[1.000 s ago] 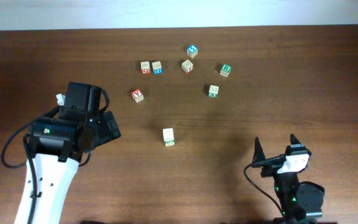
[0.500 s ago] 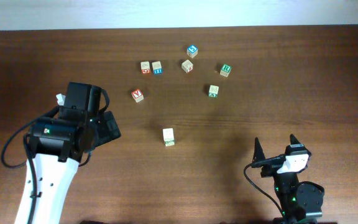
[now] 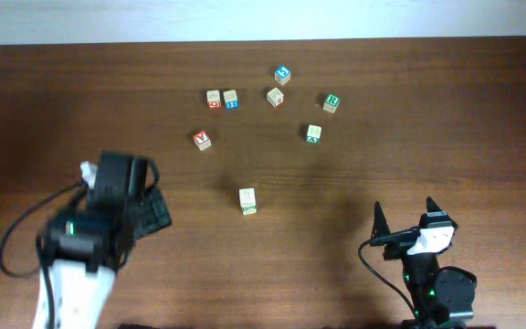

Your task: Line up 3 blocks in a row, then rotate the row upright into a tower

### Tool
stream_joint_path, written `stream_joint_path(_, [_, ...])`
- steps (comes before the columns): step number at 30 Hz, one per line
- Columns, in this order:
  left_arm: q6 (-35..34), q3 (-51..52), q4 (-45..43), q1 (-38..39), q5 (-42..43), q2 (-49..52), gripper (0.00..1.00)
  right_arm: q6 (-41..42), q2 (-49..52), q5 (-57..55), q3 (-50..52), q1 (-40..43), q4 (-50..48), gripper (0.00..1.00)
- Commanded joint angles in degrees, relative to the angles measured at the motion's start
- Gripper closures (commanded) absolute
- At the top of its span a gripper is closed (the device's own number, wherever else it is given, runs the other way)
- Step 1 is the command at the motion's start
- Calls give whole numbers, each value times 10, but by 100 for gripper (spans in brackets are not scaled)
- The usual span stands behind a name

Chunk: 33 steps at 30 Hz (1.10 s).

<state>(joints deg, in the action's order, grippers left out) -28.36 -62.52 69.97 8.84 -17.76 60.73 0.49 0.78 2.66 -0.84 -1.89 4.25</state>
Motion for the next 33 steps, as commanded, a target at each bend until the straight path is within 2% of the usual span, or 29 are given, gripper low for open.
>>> stream_joint_path(1, [67, 149, -179, -21, -12, -126, 1, 6, -6, -5, 5, 4, 0, 2])
stream_joint_path(5, [306, 365, -532, -58, 151, -288, 1, 6, -6, -5, 5, 4, 0, 2])
stream_joint_path(7, [376, 447, -639, -64, 181, -358, 1, 6, -6, -5, 5, 4, 0, 2])
stream_joint_path(10, [429, 547, -728, -67, 169, -461, 1, 6, -6, -5, 5, 4, 0, 2])
stream_joint_path(14, [433, 619, -733, -101, 165, -562, 1, 6, -6, -5, 5, 4, 0, 2])
stream_joint_path(17, [443, 621, -653, -122, 164, -606, 1, 6, -6, -5, 5, 4, 0, 2])
stream_joint_path(33, [443, 620, -652, -130, 170, -604, 1, 6, -6, -5, 5, 4, 0, 2])
